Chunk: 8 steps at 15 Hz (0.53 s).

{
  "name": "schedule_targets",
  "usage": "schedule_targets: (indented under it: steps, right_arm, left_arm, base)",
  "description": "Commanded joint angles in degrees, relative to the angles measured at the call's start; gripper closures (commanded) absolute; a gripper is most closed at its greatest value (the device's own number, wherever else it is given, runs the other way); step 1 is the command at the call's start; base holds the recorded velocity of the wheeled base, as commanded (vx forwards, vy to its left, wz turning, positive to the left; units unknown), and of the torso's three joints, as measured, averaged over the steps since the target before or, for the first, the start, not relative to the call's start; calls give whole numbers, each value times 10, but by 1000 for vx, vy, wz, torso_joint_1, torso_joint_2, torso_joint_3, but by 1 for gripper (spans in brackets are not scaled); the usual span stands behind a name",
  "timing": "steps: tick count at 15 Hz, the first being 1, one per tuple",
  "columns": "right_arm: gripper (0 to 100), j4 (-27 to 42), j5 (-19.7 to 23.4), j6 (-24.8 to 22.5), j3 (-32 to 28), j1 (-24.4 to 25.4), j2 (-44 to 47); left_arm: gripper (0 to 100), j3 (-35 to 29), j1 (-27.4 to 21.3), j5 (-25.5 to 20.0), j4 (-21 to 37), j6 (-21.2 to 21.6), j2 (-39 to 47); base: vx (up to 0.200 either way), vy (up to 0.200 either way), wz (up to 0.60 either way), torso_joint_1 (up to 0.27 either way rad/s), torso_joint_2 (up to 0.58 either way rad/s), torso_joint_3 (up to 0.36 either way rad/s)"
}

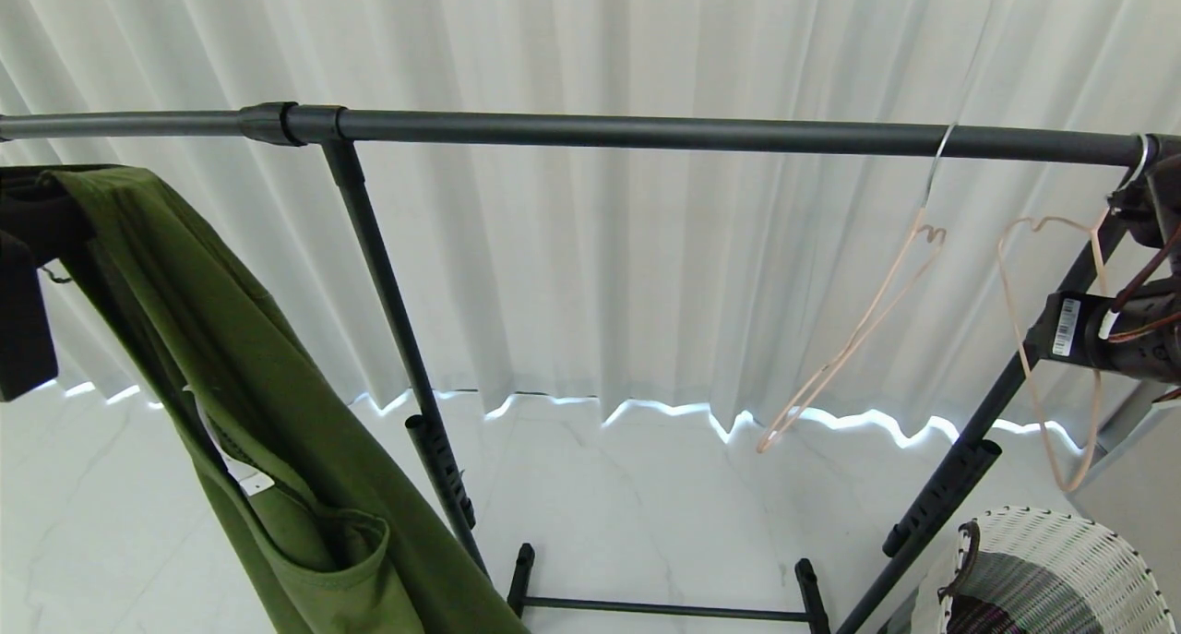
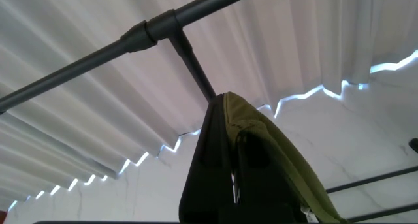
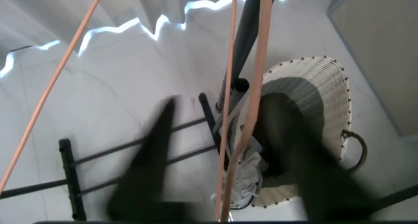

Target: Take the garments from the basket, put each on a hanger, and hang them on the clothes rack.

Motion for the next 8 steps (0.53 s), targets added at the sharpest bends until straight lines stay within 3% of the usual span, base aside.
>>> schedule_targets:
  steps: [1,8]
  right_arm:
    - [100,0,-5,0,-1,0,3]
    - [100,1,-14,-5,0,1,-1]
  left_arm:
    - [100,0,0,0,0,0,1]
    - [100,0,0,0,0,0,3]
  base:
    - [0,0,0,0,0,0]
    - [0,0,0,0,0,0]
